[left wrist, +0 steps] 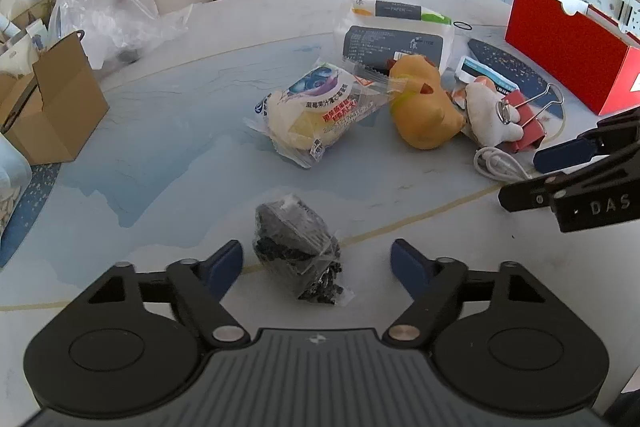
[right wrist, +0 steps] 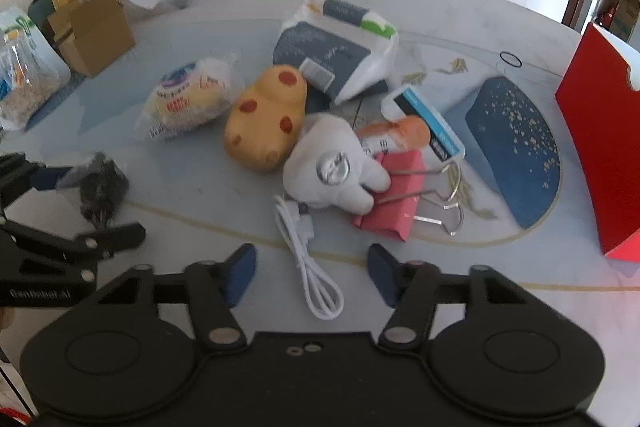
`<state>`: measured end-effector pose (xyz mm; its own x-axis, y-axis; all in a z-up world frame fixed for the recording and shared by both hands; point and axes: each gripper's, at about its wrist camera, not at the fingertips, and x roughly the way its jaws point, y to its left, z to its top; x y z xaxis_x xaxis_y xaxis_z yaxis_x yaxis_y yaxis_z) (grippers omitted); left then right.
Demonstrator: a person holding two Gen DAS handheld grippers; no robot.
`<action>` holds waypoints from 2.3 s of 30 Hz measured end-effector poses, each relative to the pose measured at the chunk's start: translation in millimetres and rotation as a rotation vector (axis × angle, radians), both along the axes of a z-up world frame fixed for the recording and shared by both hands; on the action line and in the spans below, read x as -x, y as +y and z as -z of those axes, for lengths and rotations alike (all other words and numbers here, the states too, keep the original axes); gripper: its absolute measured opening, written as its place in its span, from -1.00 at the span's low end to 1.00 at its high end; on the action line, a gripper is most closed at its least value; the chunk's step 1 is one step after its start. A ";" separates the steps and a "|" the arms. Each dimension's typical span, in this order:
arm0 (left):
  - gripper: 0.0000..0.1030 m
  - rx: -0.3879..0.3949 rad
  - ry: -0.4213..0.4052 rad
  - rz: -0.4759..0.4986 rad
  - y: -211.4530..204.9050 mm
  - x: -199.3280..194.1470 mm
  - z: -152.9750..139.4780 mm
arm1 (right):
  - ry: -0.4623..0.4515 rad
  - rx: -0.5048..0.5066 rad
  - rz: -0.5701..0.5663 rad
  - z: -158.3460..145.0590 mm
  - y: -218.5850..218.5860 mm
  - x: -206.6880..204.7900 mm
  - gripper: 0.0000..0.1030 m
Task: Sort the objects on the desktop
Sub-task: 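Grasp black mesh bag with left tool while right tool grasps white USB cable, then carry black bag in left tool and white cable in right tool into red box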
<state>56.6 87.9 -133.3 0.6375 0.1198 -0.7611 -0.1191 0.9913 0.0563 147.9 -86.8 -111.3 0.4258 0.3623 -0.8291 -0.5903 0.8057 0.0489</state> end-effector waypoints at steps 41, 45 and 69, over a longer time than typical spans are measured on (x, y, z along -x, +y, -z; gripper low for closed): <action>-0.35 0.073 0.003 0.101 -46.5 -6.1 -26.5 | 0.011 -0.090 0.088 -20.8 -55.5 8.4 -0.83; -0.35 0.093 0.004 0.108 -52.1 -7.8 -31.1 | 0.010 -0.116 0.103 -26.9 -65.9 7.5 -0.83; -0.35 0.098 -0.074 0.220 -111.0 -53.3 -95.3 | -0.089 -0.264 0.196 -98.5 -143.5 -25.1 -0.83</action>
<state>109.9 -23.2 -38.1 0.6944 -0.0998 -0.7126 0.0999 0.9941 -0.0418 173.0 -230.3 -12.9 0.5750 0.4637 -0.6741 -0.4370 0.8706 0.2262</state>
